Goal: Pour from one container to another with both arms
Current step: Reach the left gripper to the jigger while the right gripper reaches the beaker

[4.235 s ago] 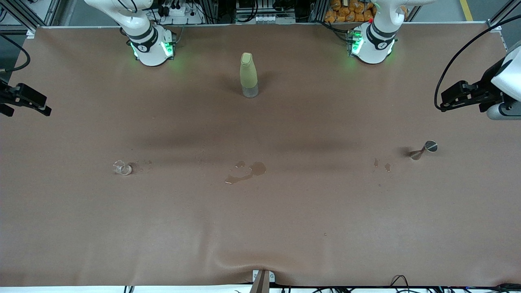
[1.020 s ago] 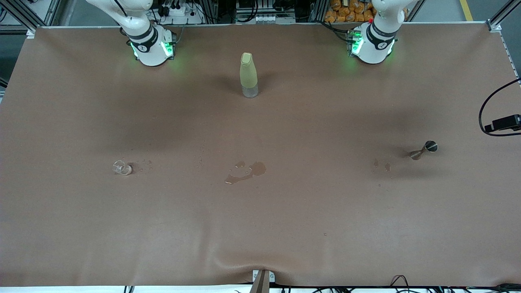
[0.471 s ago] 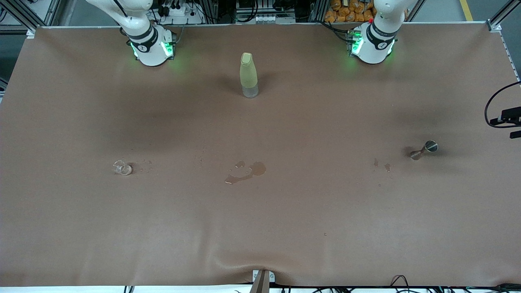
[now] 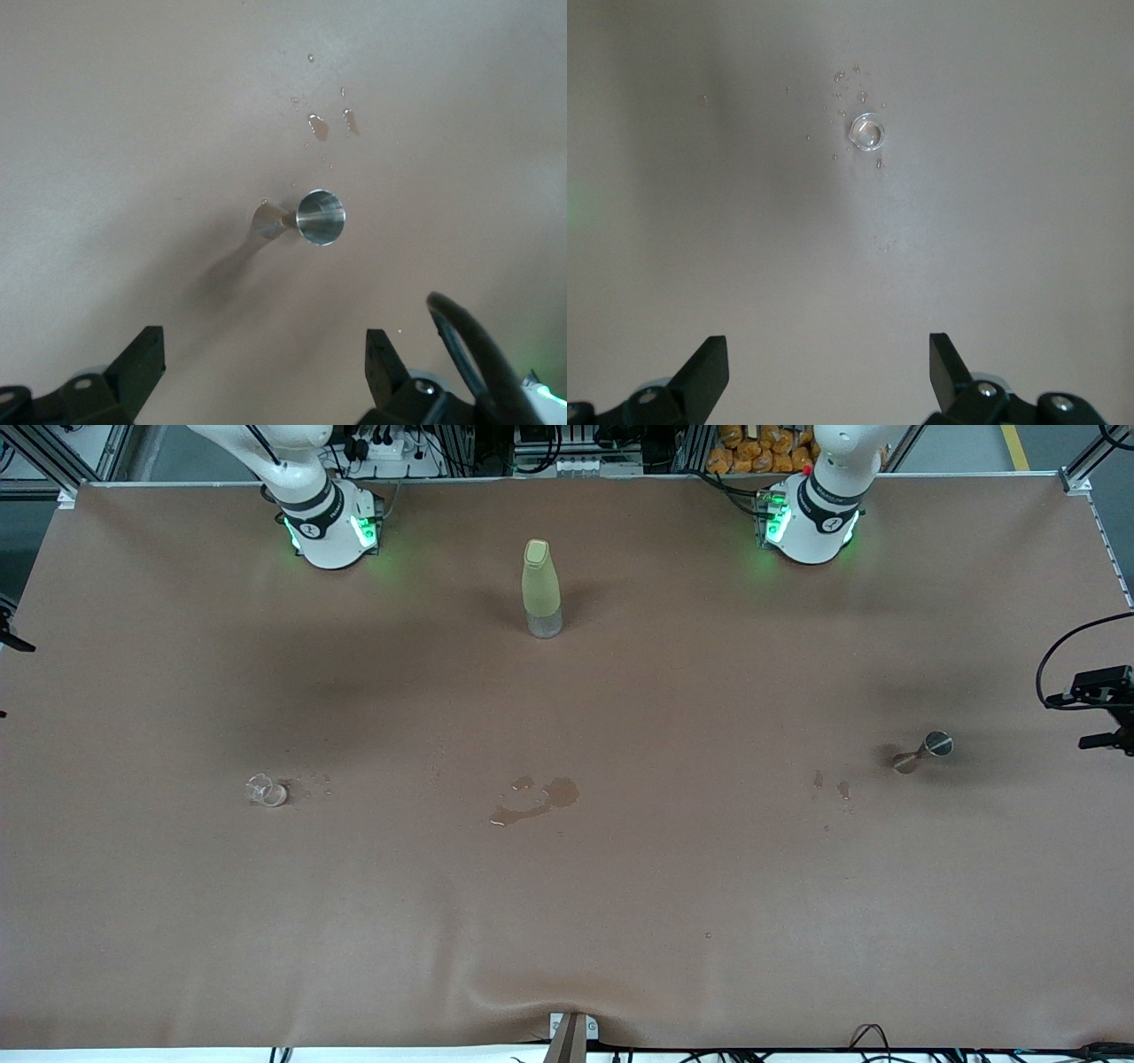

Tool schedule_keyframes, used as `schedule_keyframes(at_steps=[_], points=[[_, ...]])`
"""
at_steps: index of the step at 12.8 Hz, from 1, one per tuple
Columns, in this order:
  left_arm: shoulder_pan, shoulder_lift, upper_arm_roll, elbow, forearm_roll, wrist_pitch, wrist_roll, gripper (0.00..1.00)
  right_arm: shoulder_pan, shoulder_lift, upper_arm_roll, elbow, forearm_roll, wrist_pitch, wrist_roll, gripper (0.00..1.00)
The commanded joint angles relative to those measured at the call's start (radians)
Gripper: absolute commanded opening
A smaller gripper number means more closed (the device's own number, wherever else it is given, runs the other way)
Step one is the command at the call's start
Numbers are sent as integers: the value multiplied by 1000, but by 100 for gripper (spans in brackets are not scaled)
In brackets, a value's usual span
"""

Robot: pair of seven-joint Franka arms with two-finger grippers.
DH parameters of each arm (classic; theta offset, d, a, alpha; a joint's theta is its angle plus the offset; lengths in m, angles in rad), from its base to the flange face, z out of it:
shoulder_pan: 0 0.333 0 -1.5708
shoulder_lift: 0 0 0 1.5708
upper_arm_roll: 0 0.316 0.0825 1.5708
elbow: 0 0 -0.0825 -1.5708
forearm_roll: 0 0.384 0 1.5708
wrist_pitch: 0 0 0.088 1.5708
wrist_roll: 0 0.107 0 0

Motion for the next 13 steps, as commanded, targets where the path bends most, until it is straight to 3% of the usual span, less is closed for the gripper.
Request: schedule_keyframes(at_steps=[1, 4, 7, 10, 13], points=[[32, 47, -6, 36, -53, -8, 80, 100, -20, -11, 13, -28, 13, 31, -26, 100], [87, 126, -6, 63, -134, -8, 207, 100, -23, 15, 13, -57, 18, 83, -29, 100], [102, 192, -6, 63, -178, -11, 339, 100, -36, 36, 13, -120, 79, 177, -96, 100], [125, 281, -8, 62, -306, -11, 499, 100, -49, 81, 13, -164, 159, 247, -159, 100], [121, 329, -17, 60, -359, -18, 545, 100, -70, 163, 11, -172, 293, 269, -269, 100]])
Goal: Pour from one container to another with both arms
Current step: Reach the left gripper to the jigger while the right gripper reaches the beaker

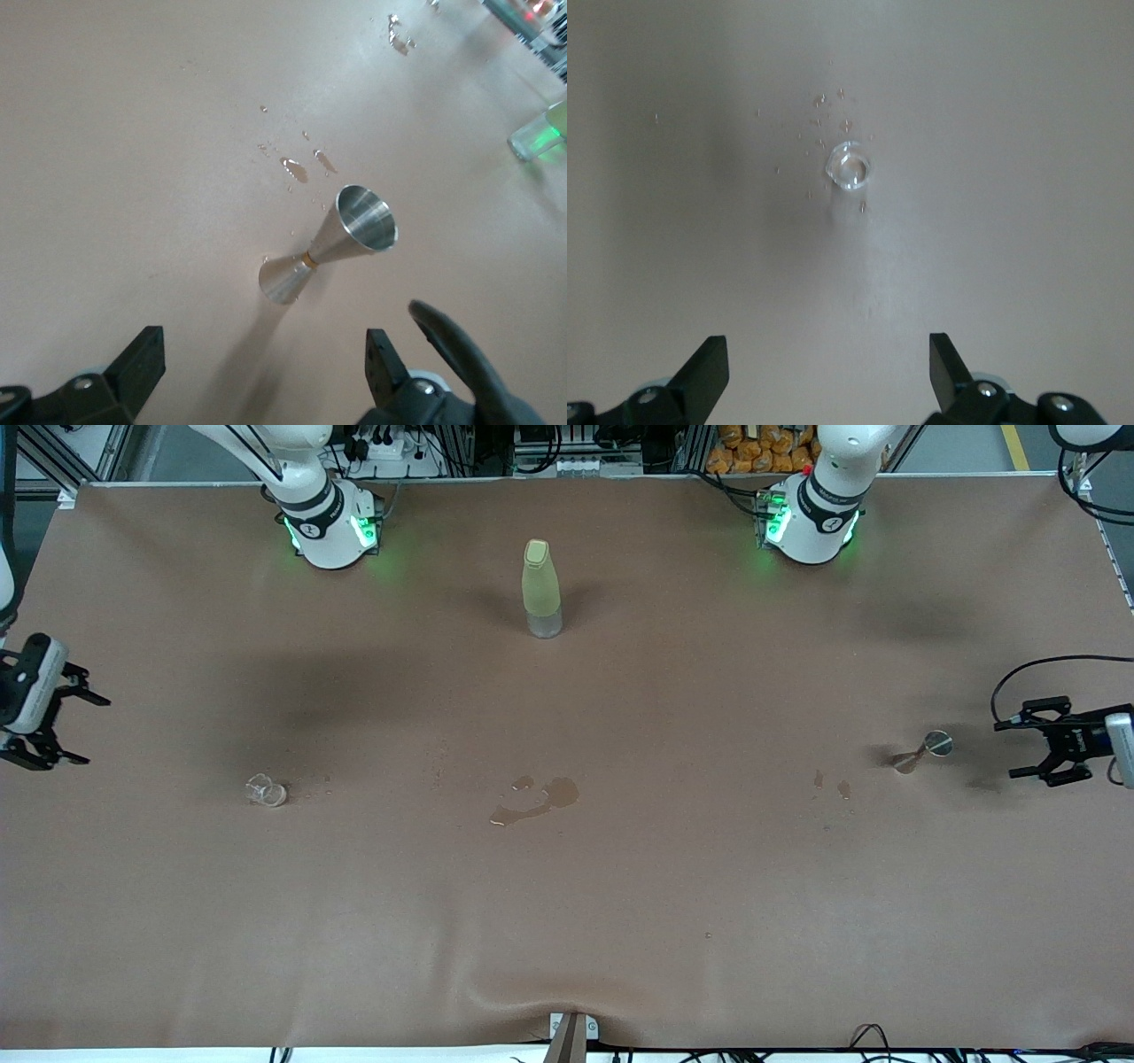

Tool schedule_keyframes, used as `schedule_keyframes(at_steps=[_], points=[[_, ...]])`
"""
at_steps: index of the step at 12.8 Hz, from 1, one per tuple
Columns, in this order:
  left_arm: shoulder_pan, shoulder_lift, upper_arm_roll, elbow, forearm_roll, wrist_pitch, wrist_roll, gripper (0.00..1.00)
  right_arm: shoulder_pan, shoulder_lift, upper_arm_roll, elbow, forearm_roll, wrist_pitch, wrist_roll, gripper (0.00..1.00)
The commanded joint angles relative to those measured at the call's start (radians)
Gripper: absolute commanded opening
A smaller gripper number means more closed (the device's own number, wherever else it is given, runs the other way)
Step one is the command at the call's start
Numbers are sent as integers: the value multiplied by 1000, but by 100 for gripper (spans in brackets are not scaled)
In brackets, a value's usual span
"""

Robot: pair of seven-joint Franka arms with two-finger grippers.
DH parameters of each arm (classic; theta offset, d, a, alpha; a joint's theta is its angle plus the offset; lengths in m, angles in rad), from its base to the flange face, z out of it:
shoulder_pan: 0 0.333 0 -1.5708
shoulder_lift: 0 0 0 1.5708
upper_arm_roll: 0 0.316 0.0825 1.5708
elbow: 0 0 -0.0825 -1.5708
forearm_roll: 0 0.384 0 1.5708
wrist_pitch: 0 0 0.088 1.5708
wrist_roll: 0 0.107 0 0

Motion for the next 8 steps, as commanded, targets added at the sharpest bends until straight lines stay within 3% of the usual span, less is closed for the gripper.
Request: schedule_keyframes(at_steps=[1, 8], points=[[13, 58, -13, 24, -74, -34, 90, 100, -38, 72, 11, 0, 126, 21, -120, 100], [15, 153, -11, 24, -113, -129, 225, 100, -81, 261, -1, 0, 486, 31, -418, 100]])
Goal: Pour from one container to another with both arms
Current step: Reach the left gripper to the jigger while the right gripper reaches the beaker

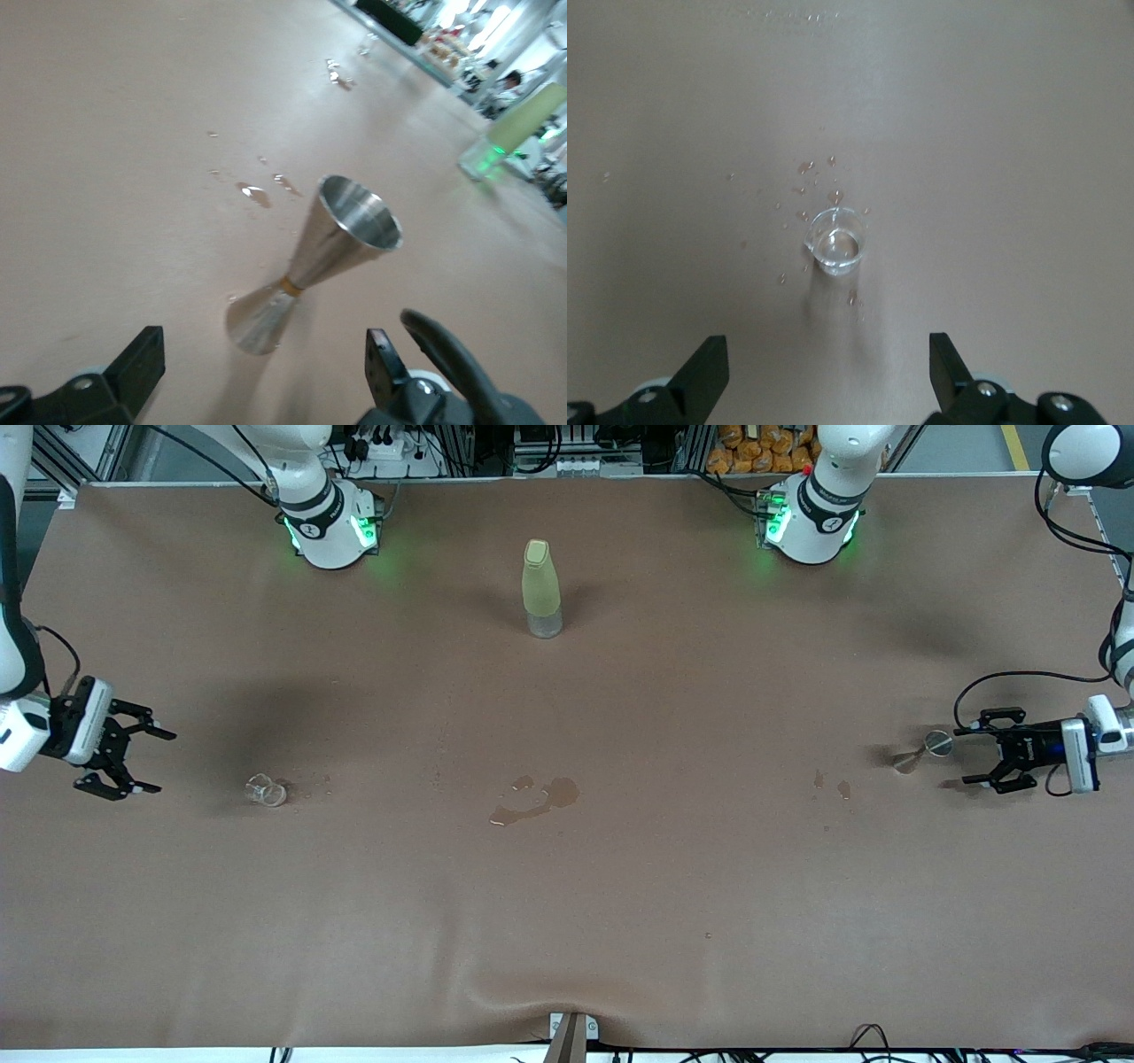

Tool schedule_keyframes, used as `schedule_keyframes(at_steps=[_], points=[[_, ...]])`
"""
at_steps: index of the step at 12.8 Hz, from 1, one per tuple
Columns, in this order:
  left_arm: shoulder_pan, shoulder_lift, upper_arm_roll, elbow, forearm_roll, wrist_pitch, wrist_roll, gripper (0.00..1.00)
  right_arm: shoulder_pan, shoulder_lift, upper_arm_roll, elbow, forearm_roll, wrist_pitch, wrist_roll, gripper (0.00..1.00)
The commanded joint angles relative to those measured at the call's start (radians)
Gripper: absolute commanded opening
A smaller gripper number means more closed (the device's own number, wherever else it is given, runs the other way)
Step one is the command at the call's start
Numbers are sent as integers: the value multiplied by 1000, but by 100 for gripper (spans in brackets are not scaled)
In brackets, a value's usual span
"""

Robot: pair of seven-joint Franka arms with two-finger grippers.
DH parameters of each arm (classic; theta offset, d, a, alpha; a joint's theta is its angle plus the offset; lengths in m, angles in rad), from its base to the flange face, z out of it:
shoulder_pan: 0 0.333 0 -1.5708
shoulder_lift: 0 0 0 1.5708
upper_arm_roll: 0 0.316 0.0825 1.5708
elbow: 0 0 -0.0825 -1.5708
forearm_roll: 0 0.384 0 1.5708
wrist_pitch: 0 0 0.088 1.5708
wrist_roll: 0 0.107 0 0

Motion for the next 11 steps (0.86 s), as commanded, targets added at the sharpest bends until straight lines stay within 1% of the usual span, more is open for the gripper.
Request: schedule_keyframes(at_steps=[1, 3, 7, 9, 11], points=[[12, 32, -8, 21, -21, -55, 56, 100, -37, 61, 10, 9, 143, -7, -124, 100], [17, 64, -8, 21, -45, -93, 88, 100, -53, 100, 8, 9, 221, -14, -188, 100], [15, 80, -8, 21, -119, -113, 108, 100, -92, 193, 8, 17, 381, -66, -325, 100], [15, 86, -8, 21, -177, -133, 139, 100, -114, 242, 8, 23, 438, -116, -375, 100], [11, 87, -8, 21, -191, -145, 141, 100, -128, 284, 8, 38, 473, -153, -432, 100]])
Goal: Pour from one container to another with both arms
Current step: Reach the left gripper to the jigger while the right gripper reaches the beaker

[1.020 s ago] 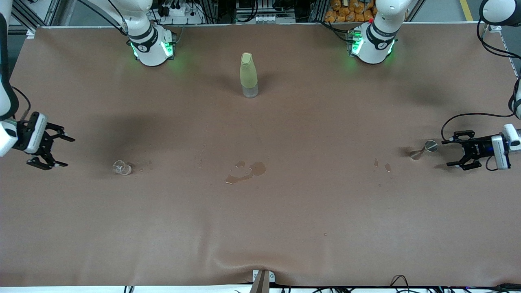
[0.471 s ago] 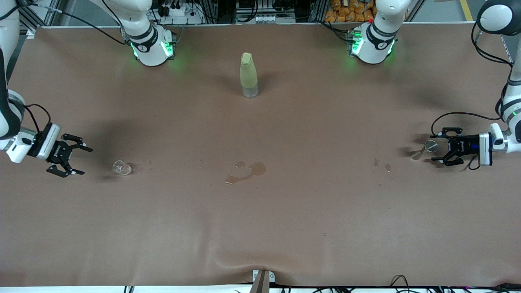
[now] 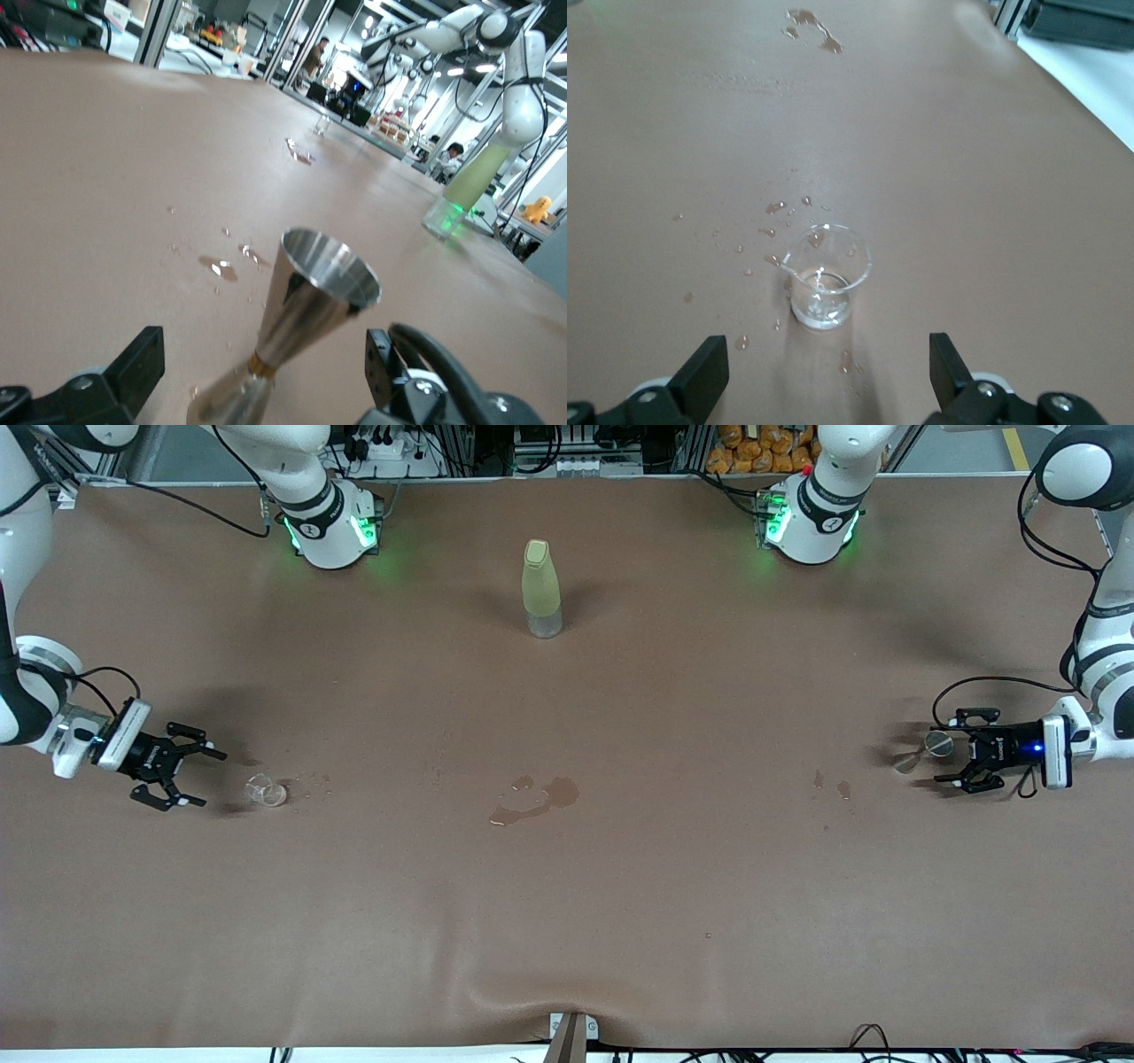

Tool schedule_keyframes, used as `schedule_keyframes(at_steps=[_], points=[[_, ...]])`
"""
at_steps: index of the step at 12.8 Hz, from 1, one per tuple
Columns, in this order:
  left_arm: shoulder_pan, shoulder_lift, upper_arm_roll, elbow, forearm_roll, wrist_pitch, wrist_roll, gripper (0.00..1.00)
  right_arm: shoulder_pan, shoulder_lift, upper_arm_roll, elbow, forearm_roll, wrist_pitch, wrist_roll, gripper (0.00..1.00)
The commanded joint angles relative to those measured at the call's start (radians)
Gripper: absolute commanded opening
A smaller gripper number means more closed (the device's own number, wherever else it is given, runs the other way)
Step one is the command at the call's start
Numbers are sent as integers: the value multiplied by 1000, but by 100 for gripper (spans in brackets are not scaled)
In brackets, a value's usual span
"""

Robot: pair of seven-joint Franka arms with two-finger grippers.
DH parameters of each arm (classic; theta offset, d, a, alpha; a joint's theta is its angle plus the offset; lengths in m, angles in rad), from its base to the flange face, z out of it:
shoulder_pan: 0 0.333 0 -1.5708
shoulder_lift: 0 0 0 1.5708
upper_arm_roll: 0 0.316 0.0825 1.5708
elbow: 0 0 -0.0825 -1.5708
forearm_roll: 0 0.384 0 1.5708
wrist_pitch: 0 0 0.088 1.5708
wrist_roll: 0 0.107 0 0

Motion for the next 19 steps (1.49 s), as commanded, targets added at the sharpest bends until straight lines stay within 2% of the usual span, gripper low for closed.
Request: schedule_keyframes(at_steps=[1, 9, 13, 19], points=[[3, 20, -7, 18, -21, -26, 29, 100, -30, 68, 10, 44, 61, -66, -69, 100], [0, 40, -5, 15, -27, -19, 233, 100, -49, 155, 10, 57, 196, -132, -212, 100], [1, 57, -10, 15, -64, -20, 249, 100, -49, 186, 10, 64, 248, -138, -262, 100], [-8, 66, -19, 15, -70, -28, 295, 100, -40, 221, 12, 66, 276, -155, -287, 100]])
